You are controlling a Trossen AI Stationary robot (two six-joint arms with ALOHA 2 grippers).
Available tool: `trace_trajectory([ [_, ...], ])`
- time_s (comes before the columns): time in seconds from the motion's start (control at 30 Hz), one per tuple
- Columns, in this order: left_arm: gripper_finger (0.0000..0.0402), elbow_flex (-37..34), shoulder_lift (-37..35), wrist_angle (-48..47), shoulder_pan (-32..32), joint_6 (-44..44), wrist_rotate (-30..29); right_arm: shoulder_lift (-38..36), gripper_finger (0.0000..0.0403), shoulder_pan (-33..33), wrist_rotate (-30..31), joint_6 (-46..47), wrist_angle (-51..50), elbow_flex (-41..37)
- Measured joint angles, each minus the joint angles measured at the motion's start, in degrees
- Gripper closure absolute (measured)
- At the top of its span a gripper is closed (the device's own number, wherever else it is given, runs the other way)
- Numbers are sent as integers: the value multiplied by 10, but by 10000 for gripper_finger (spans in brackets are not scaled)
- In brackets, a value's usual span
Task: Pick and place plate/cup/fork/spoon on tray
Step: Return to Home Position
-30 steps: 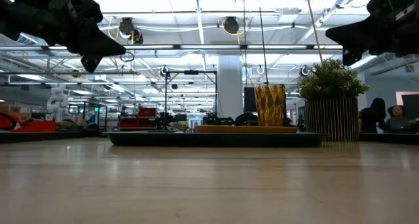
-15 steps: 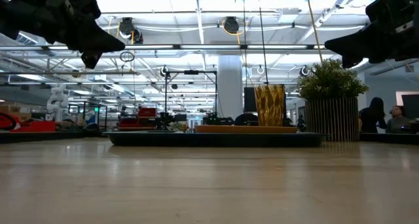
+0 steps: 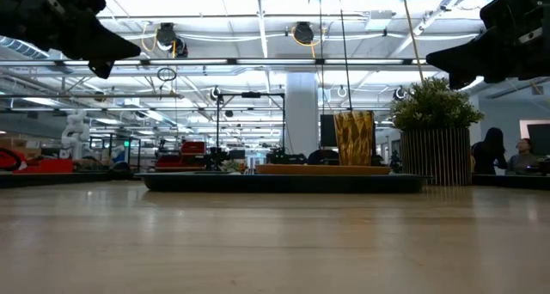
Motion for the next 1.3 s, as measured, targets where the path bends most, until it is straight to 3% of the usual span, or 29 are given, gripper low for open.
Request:
trace_trajectory([
  [0.2,399,-42,-34,9,0,4,0,0,403,0,0,0,0,0],
  [0.57,400,-164,-44,226,0,18,-3,0,403,0,0,0,0,0],
  [0.9,401,-163,-44,235,-47,24,-9,0,403,0,1,0,0,0],
  [1.13,401,-163,-44,234,-109,60,-92,0,403,0,1,0,0,0],
  [1.3,401,-163,-48,251,-128,77,-94,0,403,0,1,0,0,0],
])
